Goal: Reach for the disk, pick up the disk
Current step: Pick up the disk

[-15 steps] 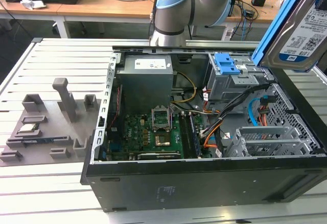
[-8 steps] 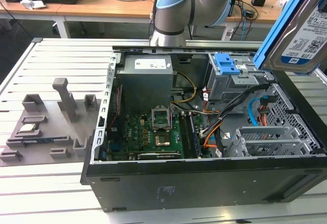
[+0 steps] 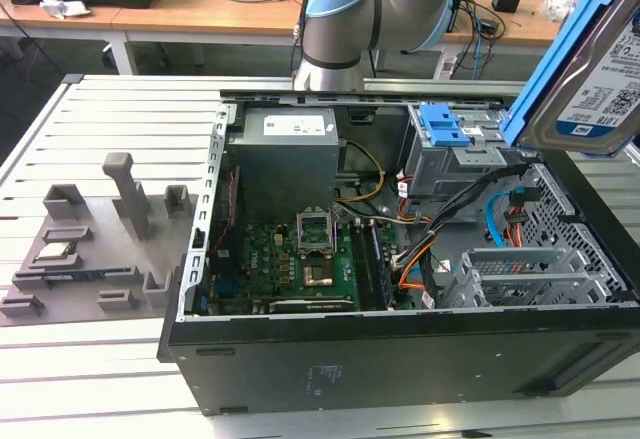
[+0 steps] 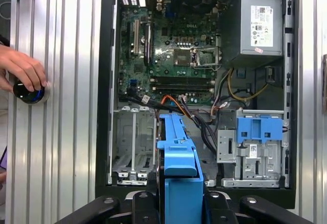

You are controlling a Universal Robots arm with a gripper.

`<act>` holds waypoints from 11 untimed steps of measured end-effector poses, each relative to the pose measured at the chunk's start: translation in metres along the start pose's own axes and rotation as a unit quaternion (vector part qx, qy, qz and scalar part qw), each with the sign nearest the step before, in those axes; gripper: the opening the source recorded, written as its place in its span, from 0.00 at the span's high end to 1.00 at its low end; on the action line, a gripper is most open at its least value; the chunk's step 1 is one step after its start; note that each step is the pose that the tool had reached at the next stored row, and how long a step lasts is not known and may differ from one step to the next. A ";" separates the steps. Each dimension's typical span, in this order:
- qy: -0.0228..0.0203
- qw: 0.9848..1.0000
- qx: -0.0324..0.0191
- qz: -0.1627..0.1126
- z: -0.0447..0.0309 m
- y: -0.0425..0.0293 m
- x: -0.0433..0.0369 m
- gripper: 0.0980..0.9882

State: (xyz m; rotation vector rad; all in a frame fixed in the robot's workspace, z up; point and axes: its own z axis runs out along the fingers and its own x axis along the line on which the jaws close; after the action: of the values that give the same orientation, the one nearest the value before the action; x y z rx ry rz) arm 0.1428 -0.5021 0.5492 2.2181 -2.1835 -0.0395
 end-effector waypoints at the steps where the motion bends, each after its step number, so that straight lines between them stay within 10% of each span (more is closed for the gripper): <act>1: 0.000 1.000 0.000 0.000 0.0006 0.0000 0.0012 0.70; 5: 0.000 1.000 0.000 0.000 0.0141 -0.0002 0.0213 0.70; 11: 0.000 1.000 0.000 0.000 0.0178 -0.0003 0.0274 0.70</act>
State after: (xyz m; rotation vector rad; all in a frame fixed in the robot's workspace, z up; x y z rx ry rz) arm 0.1429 -0.5296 0.5315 2.2176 -2.1830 -0.0386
